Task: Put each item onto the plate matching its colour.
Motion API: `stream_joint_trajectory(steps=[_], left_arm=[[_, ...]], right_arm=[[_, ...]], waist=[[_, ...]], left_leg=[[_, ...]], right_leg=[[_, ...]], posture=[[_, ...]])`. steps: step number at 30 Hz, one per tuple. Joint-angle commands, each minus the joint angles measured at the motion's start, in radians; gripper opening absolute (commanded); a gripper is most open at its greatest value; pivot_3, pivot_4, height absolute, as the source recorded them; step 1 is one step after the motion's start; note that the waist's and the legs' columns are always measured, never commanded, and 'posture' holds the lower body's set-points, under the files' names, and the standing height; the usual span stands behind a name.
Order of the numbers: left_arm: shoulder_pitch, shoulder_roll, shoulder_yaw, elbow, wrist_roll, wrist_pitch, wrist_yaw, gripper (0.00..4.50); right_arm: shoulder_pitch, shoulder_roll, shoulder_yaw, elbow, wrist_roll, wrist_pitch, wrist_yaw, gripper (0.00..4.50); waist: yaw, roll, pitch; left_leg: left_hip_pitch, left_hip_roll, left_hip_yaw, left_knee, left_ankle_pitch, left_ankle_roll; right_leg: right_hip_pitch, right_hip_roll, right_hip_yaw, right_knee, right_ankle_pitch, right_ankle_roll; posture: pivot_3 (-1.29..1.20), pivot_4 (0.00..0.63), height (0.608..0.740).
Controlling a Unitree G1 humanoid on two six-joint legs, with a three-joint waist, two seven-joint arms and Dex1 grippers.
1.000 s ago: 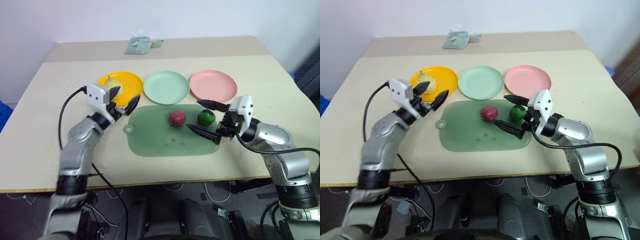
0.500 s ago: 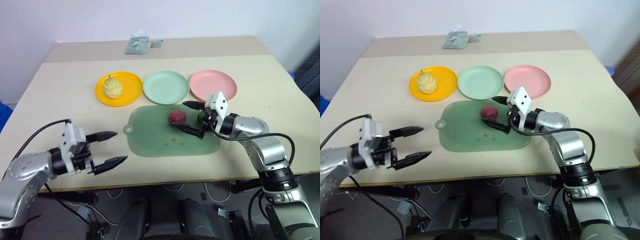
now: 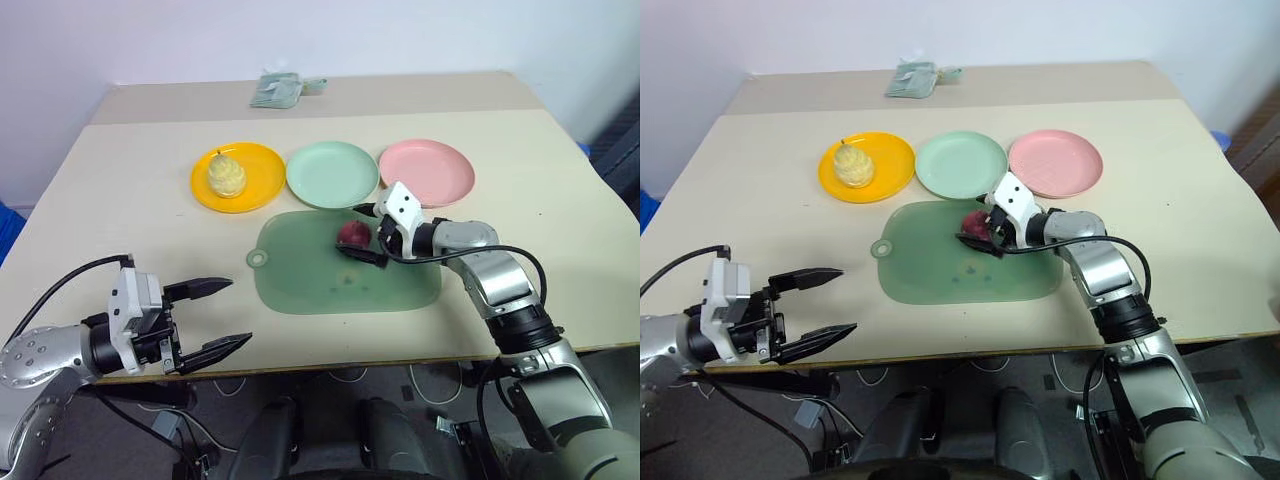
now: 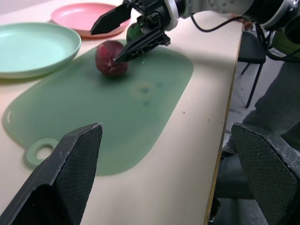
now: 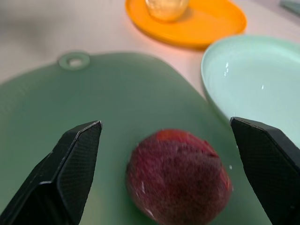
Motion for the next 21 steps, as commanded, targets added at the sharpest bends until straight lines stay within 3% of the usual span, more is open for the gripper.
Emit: stream_joint_trajectory(steps=[1,9,13,16,21], left_arm=[[0.010,-0.007,0.023,-0.039,-0.005,-0.021,0.016,4.45],[0.017,-0.013,0.012,-0.046,0.003,-0.036,0.037,4.45],[0.019,-0.020,0.008,-0.049,0.007,-0.038,0.045,4.50],[0.024,-0.024,0.008,-0.048,0.009,-0.040,0.045,4.50],[0.013,-0.025,0.006,-0.039,0.006,-0.042,0.040,4.50]], right_arm=[[-0.036,-0.008,0.012,-0.004,-0.038,-0.005,0.005,4.50],[-0.055,-0.004,0.037,0.010,-0.090,0.001,0.014,4.50],[-0.055,-0.009,0.044,0.015,-0.110,0.001,0.024,3.25],[-0.049,-0.017,0.044,0.006,-0.121,0.006,0.035,1.85],[-0.049,-0.024,0.029,-0.017,-0.128,0.015,0.040,1.72]], waist=[[0.000,0.000,0.000],[0.000,0.000,0.000],[0.000,0.000,0.000],[0.000,0.000,0.000],[0.001,0.000,0.000]], left_leg=[[0.000,0.000,0.000,0.000,0.000,0.000],[0.000,0.000,0.000,0.000,0.000,0.000],[0.000,0.000,0.000,0.000,0.000,0.000],[0.000,0.000,0.000,0.000,0.000,0.000],[0.000,0.000,0.000,0.000,0.000,0.000]], right_leg=[[0.000,0.000,0.000,0.000,0.000,0.000],[0.000,0.000,0.000,0.000,0.000,0.000],[0.000,0.000,0.000,0.000,0.000,0.000],[0.000,0.000,0.000,0.000,0.000,0.000],[0.000,0.000,0.000,0.000,0.000,0.000]], posture=[[0.00,0.150,0.740],[0.00,0.150,0.740],[0.00,0.150,0.740],[0.00,0.150,0.740],[0.00,0.150,0.740]])
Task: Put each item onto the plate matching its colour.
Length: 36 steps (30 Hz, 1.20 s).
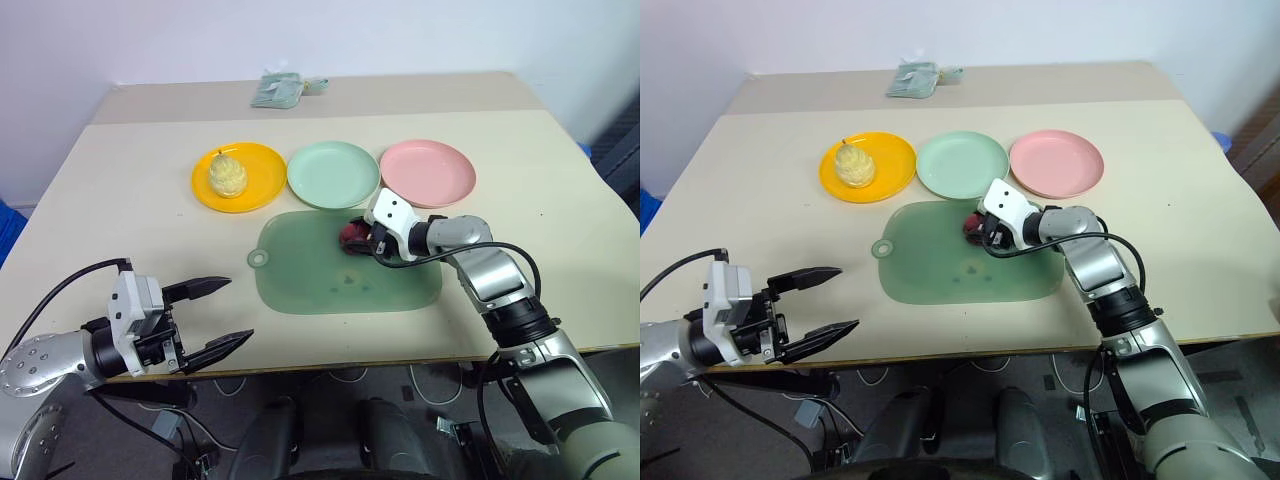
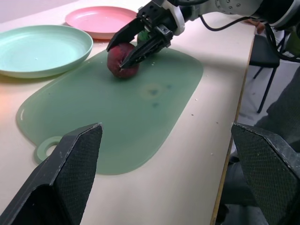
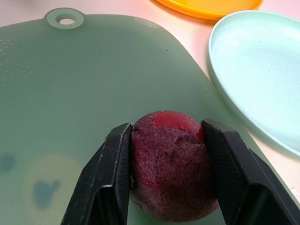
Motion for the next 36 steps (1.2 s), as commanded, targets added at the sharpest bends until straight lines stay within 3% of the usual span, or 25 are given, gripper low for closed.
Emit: stream_joint_trajectory(steps=[1,6,10,14,21,25,30,36], left_arm=[[-0.011,0.000,0.004,-0.015,-0.008,-0.023,-0.005,4.50],[-0.070,-0.021,-0.012,-0.014,-0.041,0.005,0.031,4.50],[-0.162,-0.052,-0.049,-0.021,-0.066,0.065,0.130,4.50],[-0.369,-0.161,-0.165,-0.011,-0.054,0.168,0.361,4.50],[-0.598,-0.336,-0.306,0.043,0.022,0.253,0.598,4.50],[-0.620,-0.368,-0.353,0.059,0.086,0.256,0.644,4.50],[-0.605,-0.373,-0.365,0.047,0.098,0.264,0.651,4.50],[-0.586,-0.350,-0.344,0.028,0.090,0.277,0.641,4.50]], right_arm=[[-0.018,-0.016,-0.027,-0.060,0.009,0.023,0.006,1.72],[-0.081,0.016,-0.163,-0.174,0.176,0.177,0.006,1.72],[-0.205,0.011,-0.262,-0.111,0.229,0.178,-0.033,1.72],[-0.328,0.001,-0.296,0.219,0.152,-0.070,-0.099,1.72],[-0.472,0.046,-0.292,0.830,0.044,-0.472,-0.228,1.72],[-0.511,0.080,-0.307,1.050,0.014,-0.595,-0.306,1.72],[-0.520,0.103,-0.320,1.148,-0.019,-0.633,-0.388,1.72],[-0.526,0.115,-0.337,1.162,-0.039,-0.641,-0.420,4.47]], waist=[[0.000,0.000,0.000],[0.000,0.001,0.001],[0.001,0.002,0.001],[0.006,0.000,0.000],[-0.004,-0.001,0.000],[-0.013,-0.001,0.000],[-0.008,-0.001,0.001],[-0.007,-0.001,0.001]], left_leg=[[0.000,0.000,0.000,0.000,0.000,0.000],[0.000,0.000,0.000,0.000,0.000,0.000],[0.000,0.000,0.000,0.000,0.000,0.000],[0.001,-0.001,-0.001,0.001,0.000,0.000],[0.003,-0.002,0.000,0.000,0.001,-0.001],[0.003,-0.001,0.003,-0.005,0.006,-0.008],[0.003,0.000,0.002,-0.009,0.007,-0.010],[0.004,0.000,0.002,-0.008,0.007,-0.010]], right_leg=[[0.000,0.000,0.000,0.000,0.000,0.000],[0.000,0.000,0.000,0.000,0.000,0.000],[0.000,0.000,0.000,0.000,0.000,0.000],[0.000,0.000,-0.002,0.000,0.001,0.001],[0.003,0.002,-0.002,0.001,0.003,0.005],[0.000,0.003,0.001,0.001,0.003,0.005],[-0.001,0.004,0.001,0.001,0.002,0.004],[-0.001,0.005,0.001,0.001,0.002,0.004]], posture=[[0.00,0.150,0.740],[0.00,0.150,0.740],[0.00,0.150,0.740],[0.00,0.150,0.740],[0.00,0.150,0.740],[0.00,0.150,0.740],[0.00,0.150,0.740],[0.00,0.150,0.740]])
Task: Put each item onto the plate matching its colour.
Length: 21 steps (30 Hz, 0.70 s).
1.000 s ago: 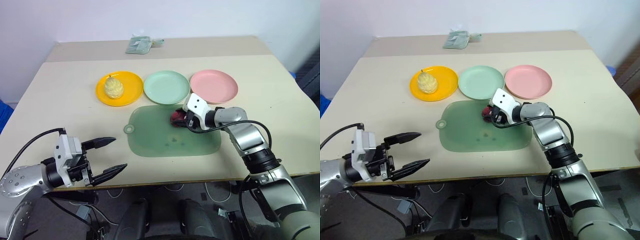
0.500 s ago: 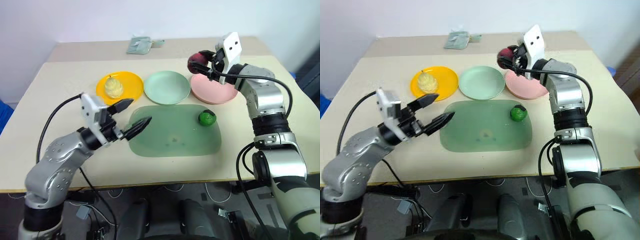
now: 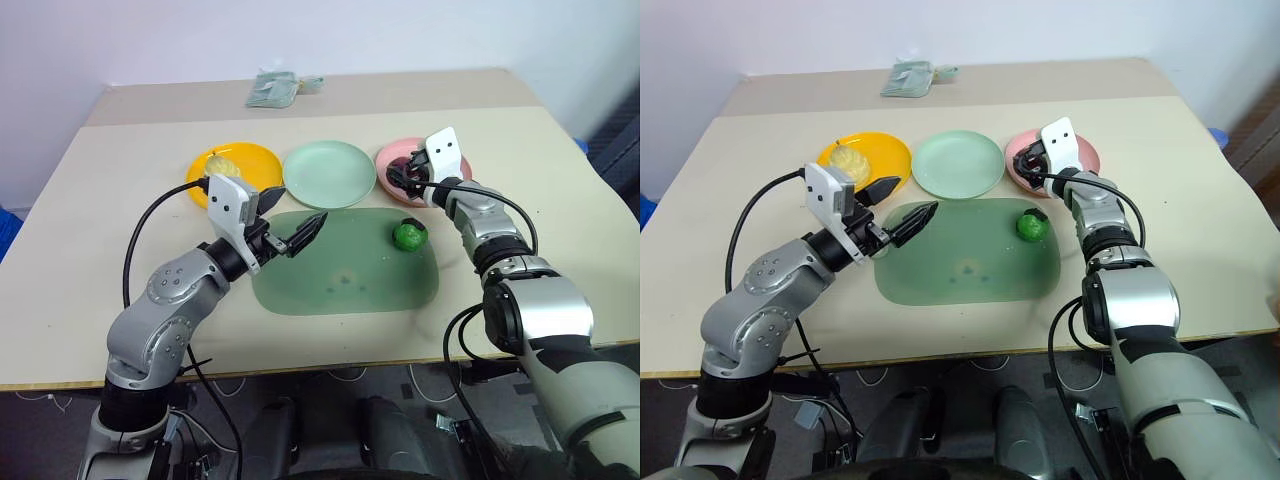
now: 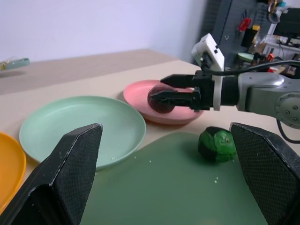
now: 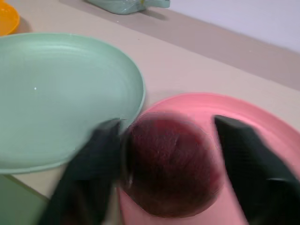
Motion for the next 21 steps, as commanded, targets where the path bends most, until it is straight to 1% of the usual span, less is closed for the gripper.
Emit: stream_joint_trajectory(steps=[1,4,5,7,10,13,14,16,19,21], left_arm=[[0.020,0.026,0.027,-0.048,-0.002,-0.007,-0.018,4.50],[0.051,0.044,0.049,-0.054,-0.022,-0.021,-0.054,4.50],[0.068,0.055,0.056,-0.058,-0.030,-0.024,-0.074,4.50],[0.097,0.073,0.064,-0.062,-0.041,-0.033,-0.114,4.50],[0.129,0.095,0.065,-0.051,-0.046,-0.051,-0.170,4.50],[0.140,0.108,0.061,-0.038,-0.050,-0.064,-0.221,4.50],[0.145,0.114,0.062,-0.036,-0.056,-0.068,-0.245,4.50],[0.152,0.123,0.063,-0.033,-0.062,-0.077,-0.281,4.50],[0.167,0.151,0.073,-0.033,-0.077,-0.089,-0.341,4.50],[0.187,0.193,0.103,-0.031,-0.104,-0.091,-0.408,4.50]], right_arm=[[-0.047,-0.008,-0.012,-0.018,-0.023,-0.045,-0.033,4.47],[-0.051,-0.022,-0.018,-0.029,-0.031,-0.072,-0.032,4.47],[-0.053,-0.032,-0.031,-0.041,-0.016,-0.083,-0.004,4.47],[-0.054,-0.052,-0.061,-0.071,0.019,-0.098,0.065,4.47],[-0.008,-0.089,-0.097,-0.173,0.088,-0.078,0.233,4.47],[0.113,-0.127,-0.097,-0.384,0.156,0.031,0.390,4.47],[0.177,-0.143,-0.096,-0.495,0.186,0.101,0.426,4.47],[0.288,-0.171,-0.096,-0.693,0.233,0.224,0.454,4.47],[0.439,-0.209,-0.112,-0.944,0.296,0.398,0.455,4.47],[0.566,-0.242,-0.125,-1.118,0.355,0.529,0.467,4.47]], waist=[[0.000,0.000,0.000],[0.000,0.000,0.000],[0.000,0.000,0.000],[0.000,0.000,0.000],[0.003,0.002,0.001],[0.007,0.001,0.001],[0.008,0.001,0.000],[0.010,0.001,0.000],[0.008,0.003,0.001],[0.006,0.004,0.002]], left_leg=[[0.000,0.000,0.000,0.000,0.000,0.000],[0.000,0.000,0.000,0.000,0.000,0.000],[0.000,0.000,0.000,0.000,0.000,0.000],[0.000,0.000,0.000,0.000,0.000,0.000],[0.000,0.000,0.000,0.000,0.000,0.000],[0.000,0.000,-0.001,0.000,-0.002,0.003],[0.001,0.000,-0.002,0.000,-0.002,0.003],[0.001,0.000,-0.004,0.000,-0.003,0.004],[0.001,0.000,-0.003,0.000,-0.003,0.004],[0.001,0.000,-0.003,0.000,-0.003,0.004]], right_leg=[[0.000,0.000,0.000,0.000,0.000,0.000],[0.000,0.000,0.000,0.000,0.000,0.000],[0.000,0.000,0.000,0.000,0.000,0.000],[0.000,0.000,0.000,0.000,0.000,0.000],[0.000,0.000,0.000,0.000,0.000,0.000],[0.001,0.000,0.000,-0.001,0.000,0.000],[0.002,0.000,-0.001,-0.001,0.000,0.000],[0.003,0.000,-0.001,-0.001,0.000,0.000],[0.002,-0.002,-0.001,0.000,0.000,0.000],[0.002,-0.003,0.000,0.000,0.000,0.000]], posture=[[0.00,0.150,0.740],[0.00,0.150,0.740],[0.00,0.150,0.740],[0.00,0.150,0.740],[0.00,0.150,0.740],[0.00,0.150,0.740],[0.00,0.150,0.740],[0.00,0.150,0.740],[0.00,0.150,0.740],[0.00,0.150,0.740]])
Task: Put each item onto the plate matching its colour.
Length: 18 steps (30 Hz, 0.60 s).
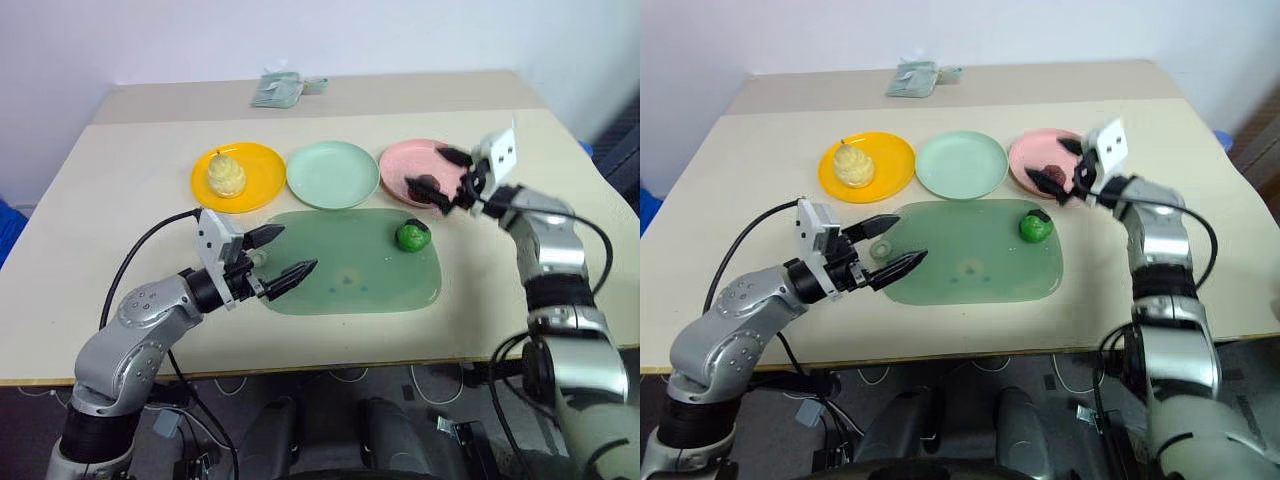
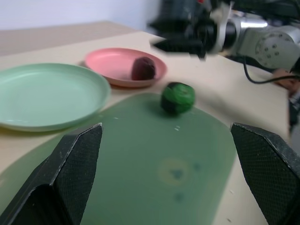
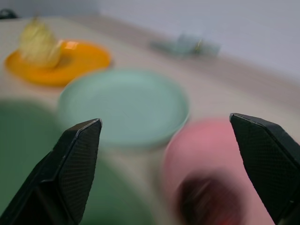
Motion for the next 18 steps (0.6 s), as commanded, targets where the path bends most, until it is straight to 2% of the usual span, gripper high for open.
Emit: stream_joint_trajectory(steps=[1,4,8,18], left_arm=[[0.032,0.071,0.064,-0.018,-0.047,-0.034,-0.114,4.50],[0.057,0.122,0.086,-0.013,-0.058,-0.053,-0.183,4.50],[0.086,0.186,0.116,-0.018,-0.076,-0.063,-0.268,4.50],[0.094,0.211,0.117,-0.055,-0.074,-0.067,-0.273,4.50]], right_arm=[[0.123,-0.061,-0.038,-0.301,0.114,0.198,0.016,4.47],[0.183,-0.069,-0.034,-0.398,0.155,0.285,-0.001,4.47],[0.193,-0.052,-0.015,-0.430,0.168,0.336,-0.020,4.47],[0.131,-0.021,0.064,-0.213,0.083,0.241,-0.005,4.47]], waist=[[-0.002,0.001,0.000],[-0.004,0.001,0.000],[0.000,0.001,0.000],[0.001,0.000,0.000]], left_leg=[[0.000,0.000,0.000,0.000,0.000,0.000],[0.000,0.001,0.000,-0.001,0.000,0.000],[0.001,0.001,0.000,0.000,0.000,0.000],[0.000,0.001,0.000,0.000,0.000,0.000]], right_leg=[[0.000,0.000,0.000,0.000,0.000,-0.001],[-0.001,0.000,0.000,0.000,-0.001,-0.002],[0.000,0.000,0.000,0.000,-0.002,-0.005],[0.000,-0.001,0.000,-0.001,-0.002,-0.004]], posture=[[0.00,0.150,0.740],[0.00,0.150,0.740],[0.00,0.150,0.740],[0.00,0.150,0.740]])
